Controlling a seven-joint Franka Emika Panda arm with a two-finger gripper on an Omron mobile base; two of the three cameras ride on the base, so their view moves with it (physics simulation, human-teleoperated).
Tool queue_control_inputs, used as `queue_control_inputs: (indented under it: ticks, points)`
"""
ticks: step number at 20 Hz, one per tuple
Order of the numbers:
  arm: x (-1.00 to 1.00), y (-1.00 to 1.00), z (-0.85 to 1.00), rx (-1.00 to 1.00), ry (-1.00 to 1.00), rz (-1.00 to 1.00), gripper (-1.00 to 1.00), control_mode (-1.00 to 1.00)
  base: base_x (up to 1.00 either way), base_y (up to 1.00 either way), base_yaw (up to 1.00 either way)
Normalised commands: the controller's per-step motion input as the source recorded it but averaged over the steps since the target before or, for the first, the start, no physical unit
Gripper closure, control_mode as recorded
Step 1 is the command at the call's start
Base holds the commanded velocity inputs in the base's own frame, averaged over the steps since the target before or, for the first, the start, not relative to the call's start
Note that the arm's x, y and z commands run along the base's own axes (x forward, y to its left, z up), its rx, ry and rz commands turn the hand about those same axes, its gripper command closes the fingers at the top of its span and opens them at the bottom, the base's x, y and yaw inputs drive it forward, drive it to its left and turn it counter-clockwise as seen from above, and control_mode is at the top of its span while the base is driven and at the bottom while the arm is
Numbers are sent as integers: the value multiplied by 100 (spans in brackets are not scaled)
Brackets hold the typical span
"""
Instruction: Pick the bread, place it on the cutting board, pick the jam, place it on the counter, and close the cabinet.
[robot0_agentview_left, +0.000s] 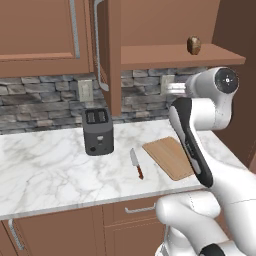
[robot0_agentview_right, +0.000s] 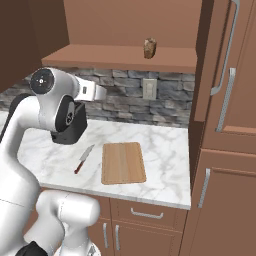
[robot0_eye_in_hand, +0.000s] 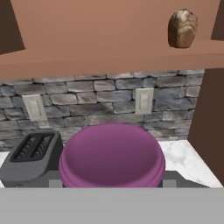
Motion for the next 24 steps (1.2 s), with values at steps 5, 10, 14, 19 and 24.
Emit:
queue_control_inputs:
  ticks: [5,10,14,19,24]
  points:
    - [-3,35,-28,0,0,0,100,-100,0,0,0]
    - [0,32,-23,0,1,3,100,-100,0,0,0]
    - [0,29,-14,0,3,5,100,-100,0,0,0]
    - [0,22,-12,0,1,7,100,-100,0,0,0]
    - [0,18,-15,0,0,8,100,-100,0,0,0]
